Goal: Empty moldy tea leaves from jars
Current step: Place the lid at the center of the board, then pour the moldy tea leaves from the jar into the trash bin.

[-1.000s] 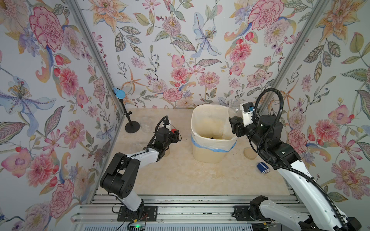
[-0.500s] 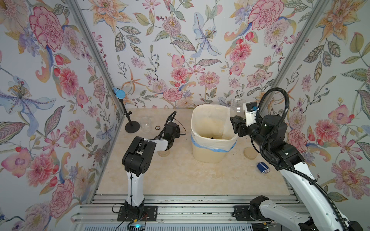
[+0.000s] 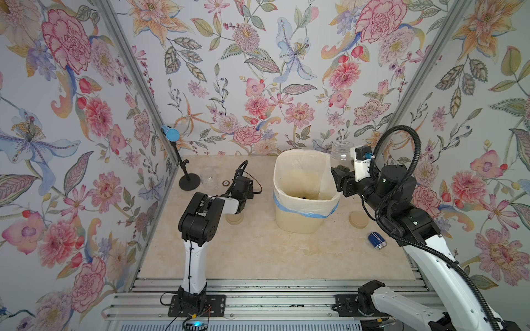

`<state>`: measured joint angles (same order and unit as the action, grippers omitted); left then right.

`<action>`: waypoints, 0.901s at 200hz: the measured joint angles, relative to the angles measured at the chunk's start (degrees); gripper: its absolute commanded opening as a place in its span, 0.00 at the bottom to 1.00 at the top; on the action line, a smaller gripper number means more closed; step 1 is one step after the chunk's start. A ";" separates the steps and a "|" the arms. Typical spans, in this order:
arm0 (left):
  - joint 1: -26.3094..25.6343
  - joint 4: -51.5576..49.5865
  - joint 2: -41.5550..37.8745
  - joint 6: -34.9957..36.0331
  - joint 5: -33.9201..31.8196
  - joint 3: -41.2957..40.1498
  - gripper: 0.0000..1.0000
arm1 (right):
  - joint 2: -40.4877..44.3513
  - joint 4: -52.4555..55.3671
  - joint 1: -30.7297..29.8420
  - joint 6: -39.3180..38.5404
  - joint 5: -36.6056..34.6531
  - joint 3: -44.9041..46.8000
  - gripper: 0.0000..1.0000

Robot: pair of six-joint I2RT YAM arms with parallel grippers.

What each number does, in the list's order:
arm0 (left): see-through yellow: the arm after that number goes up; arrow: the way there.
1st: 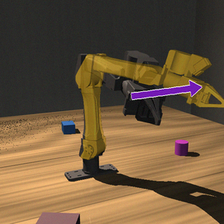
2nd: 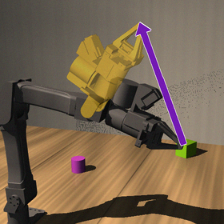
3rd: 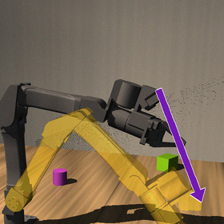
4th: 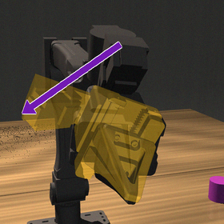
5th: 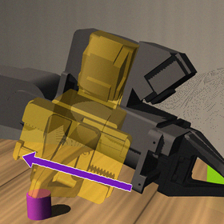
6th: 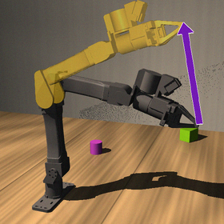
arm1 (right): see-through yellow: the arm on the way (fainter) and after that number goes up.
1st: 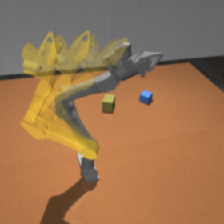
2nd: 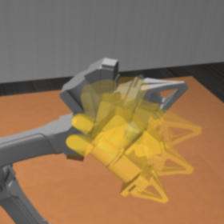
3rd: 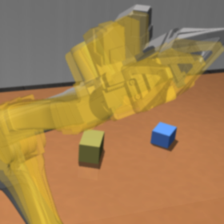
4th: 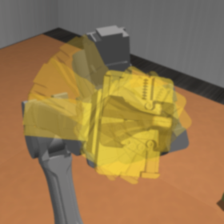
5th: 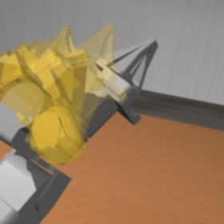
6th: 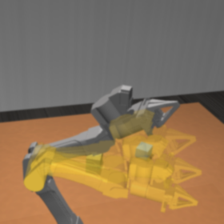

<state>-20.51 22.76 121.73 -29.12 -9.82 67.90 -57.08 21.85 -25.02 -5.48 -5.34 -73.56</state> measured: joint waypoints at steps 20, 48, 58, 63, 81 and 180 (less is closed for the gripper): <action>0.15 -0.87 0.17 -0.11 0.63 0.66 0.80 | 0.13 0.09 0.04 0.00 0.22 0.00 0.51; 0.17 -1.53 0.24 -0.31 1.29 0.63 0.99 | 0.07 1.29 0.04 -0.02 0.83 0.00 0.51; 0.17 -1.29 0.24 -0.26 1.77 0.63 1.00 | 0.00 1.42 0.04 -0.04 0.87 0.00 0.51; 0.17 -1.31 0.24 -0.17 1.95 0.63 1.00 | -0.04 1.46 0.15 -0.09 0.90 0.00 0.52; 0.17 -1.31 0.02 0.24 2.56 0.57 1.00 | -0.52 1.51 0.59 -0.52 0.94 0.00 0.52; 4.39 1.27 -24.74 -0.46 19.30 0.72 1.00 | -8.09 6.38 -0.04 -11.13 0.57 -3.76 0.52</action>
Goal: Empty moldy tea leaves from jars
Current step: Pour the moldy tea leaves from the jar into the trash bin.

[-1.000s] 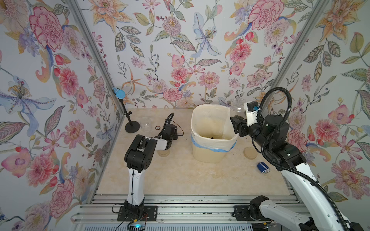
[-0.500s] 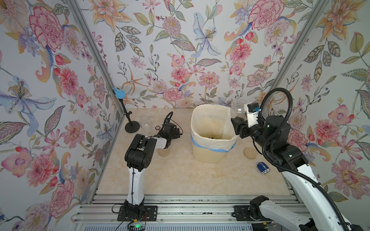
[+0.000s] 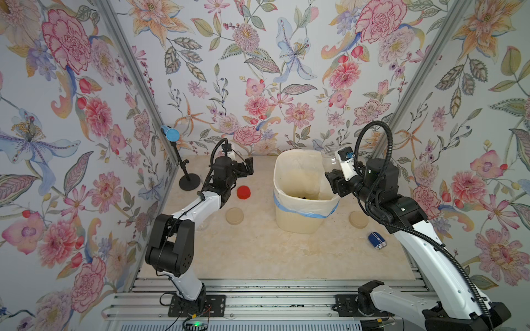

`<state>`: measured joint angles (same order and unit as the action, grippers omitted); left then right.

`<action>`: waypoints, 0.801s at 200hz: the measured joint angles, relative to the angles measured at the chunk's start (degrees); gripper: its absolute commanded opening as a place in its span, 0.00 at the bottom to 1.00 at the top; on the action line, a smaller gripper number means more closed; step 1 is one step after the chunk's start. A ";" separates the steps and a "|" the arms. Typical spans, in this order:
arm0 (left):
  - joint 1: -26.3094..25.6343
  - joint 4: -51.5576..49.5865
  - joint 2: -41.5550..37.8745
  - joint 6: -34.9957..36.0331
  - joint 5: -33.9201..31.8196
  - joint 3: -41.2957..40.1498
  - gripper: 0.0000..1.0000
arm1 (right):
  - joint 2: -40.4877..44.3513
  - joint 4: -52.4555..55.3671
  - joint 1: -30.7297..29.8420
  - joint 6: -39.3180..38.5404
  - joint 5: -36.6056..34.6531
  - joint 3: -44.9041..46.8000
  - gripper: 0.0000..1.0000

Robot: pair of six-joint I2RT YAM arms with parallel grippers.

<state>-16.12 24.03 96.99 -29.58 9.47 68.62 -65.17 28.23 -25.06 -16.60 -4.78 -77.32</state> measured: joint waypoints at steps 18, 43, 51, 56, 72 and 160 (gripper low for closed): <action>0.11 1.38 1.77 -0.63 3.91 3.61 1.00 | -3.04 2.34 -2.32 -3.87 -3.04 -3.69 0.52; 0.33 1.99 6.62 -1.29 7.85 9.57 1.00 | -8.04 4.66 -7.08 -10.40 -9.31 -9.90 0.52; 0.37 2.25 8.57 -1.33 8.87 11.78 1.00 | -9.53 5.03 -8.57 -12.61 -11.67 -11.45 0.52; 0.39 2.43 9.73 -1.42 9.49 12.98 1.00 | -10.45 5.16 -9.49 -14.27 -13.35 -12.15 0.52; 0.66 4.35 13.07 -1.97 11.08 15.50 1.00 | -13.16 5.57 -12.39 -19.52 -18.51 -13.31 0.52; 1.99 20.22 25.55 -11.34 20.61 11.61 1.00 | -18.82 5.44 -14.12 -45.59 -37.51 -11.54 0.50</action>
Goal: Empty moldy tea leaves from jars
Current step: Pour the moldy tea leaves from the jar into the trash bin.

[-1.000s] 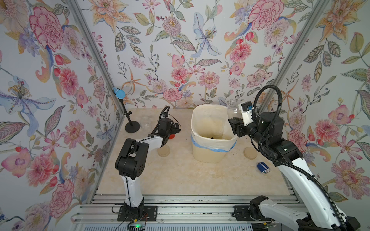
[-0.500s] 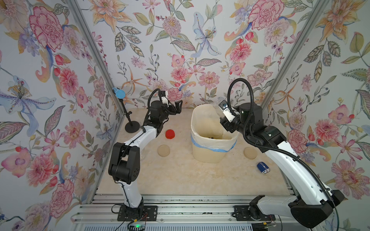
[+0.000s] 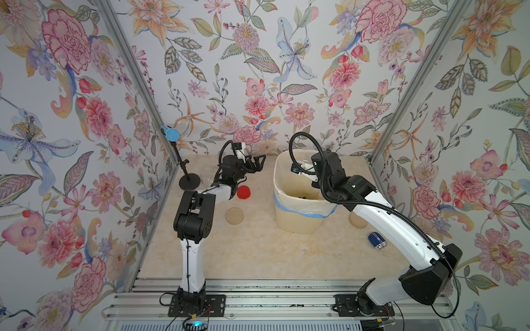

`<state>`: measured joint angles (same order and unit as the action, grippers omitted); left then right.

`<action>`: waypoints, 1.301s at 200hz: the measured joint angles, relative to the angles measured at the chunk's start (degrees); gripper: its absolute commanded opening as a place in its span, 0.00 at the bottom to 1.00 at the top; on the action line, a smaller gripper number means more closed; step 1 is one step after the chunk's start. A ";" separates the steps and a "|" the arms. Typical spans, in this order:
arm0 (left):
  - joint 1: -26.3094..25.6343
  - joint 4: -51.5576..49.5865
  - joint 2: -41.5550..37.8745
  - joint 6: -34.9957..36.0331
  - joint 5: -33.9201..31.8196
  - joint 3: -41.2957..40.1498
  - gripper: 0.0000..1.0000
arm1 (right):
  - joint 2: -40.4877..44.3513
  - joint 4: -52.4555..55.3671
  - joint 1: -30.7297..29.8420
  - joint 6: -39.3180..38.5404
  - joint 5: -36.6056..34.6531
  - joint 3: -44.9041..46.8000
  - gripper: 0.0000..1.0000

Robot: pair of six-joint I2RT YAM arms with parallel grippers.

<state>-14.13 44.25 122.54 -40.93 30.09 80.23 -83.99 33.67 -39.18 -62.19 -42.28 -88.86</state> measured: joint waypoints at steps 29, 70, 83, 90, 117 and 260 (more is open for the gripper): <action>0.00 4.35 0.04 -1.64 1.46 -0.87 1.00 | 1.36 -4.66 -0.02 -10.21 -4.72 6.60 0.52; 0.07 8.70 0.04 -3.74 2.62 -3.41 1.00 | 1.49 -12.33 -0.63 -21.92 -7.37 14.14 0.52; 0.11 9.51 0.04 -4.15 2.75 -3.48 1.00 | 1.49 -14.10 -0.94 -24.11 -7.72 14.29 0.52; 0.11 9.99 0.04 -4.44 2.78 -3.48 1.00 | 1.49 -15.39 -1.16 -25.03 -7.96 14.21 0.52; 0.35 12.39 0.04 -6.25 3.41 -3.48 1.00 | 1.36 -20.26 -1.55 -30.32 -8.87 13.03 0.53; 2.14 19.93 3.21 -13.38 5.75 -4.61 1.00 | 3.39 -22.36 -1.07 -43.56 -7.67 12.79 0.53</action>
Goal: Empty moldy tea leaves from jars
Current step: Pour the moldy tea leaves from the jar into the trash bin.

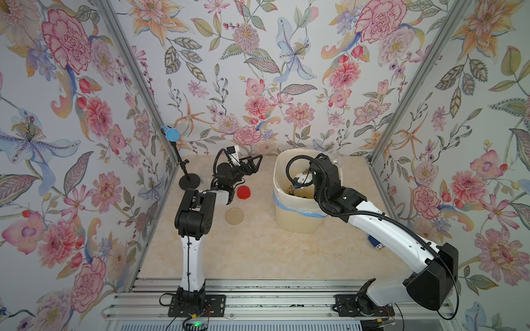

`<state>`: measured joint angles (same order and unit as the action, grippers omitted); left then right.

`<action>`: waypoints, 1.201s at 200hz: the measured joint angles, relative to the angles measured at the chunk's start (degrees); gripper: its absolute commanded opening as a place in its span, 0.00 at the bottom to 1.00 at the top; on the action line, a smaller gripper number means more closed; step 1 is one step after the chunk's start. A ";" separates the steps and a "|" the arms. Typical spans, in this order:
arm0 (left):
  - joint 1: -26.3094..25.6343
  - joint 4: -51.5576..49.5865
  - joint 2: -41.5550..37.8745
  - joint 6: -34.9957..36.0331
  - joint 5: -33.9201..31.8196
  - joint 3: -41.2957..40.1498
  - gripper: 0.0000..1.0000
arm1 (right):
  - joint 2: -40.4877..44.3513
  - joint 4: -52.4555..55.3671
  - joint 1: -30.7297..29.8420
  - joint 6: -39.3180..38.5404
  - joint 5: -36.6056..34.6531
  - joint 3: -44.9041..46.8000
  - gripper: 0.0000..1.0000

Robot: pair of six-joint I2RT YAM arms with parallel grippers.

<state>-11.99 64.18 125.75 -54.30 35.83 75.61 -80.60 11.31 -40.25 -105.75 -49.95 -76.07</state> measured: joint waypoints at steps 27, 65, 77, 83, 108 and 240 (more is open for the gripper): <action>0.09 0.24 0.31 -0.66 0.00 0.00 1.00 | 3.08 3.13 0.68 1.31 1.53 -1.68 0.53; 0.09 0.72 0.39 -1.29 0.02 0.00 1.00 | 5.16 5.99 1.25 3.19 2.67 -3.39 0.54; 0.09 0.70 0.46 -1.33 0.02 0.00 1.00 | 4.81 7.23 1.22 4.07 3.06 -4.20 0.52; 0.11 0.72 0.48 -1.53 0.02 0.00 1.00 | 4.42 8.94 1.20 4.66 3.13 -5.01 0.52; 0.09 1.29 0.94 -2.16 0.04 0.02 1.00 | 3.48 12.13 1.11 5.95 4.13 -5.68 0.54; 0.63 3.39 2.34 -4.15 0.50 0.02 1.00 | 0.72 10.69 1.97 8.02 6.05 -12.41 0.54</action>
<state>-11.35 67.57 128.09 -58.46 36.34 75.64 -79.88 22.00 -38.28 -97.73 -43.90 -88.49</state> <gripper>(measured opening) 0.995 0.707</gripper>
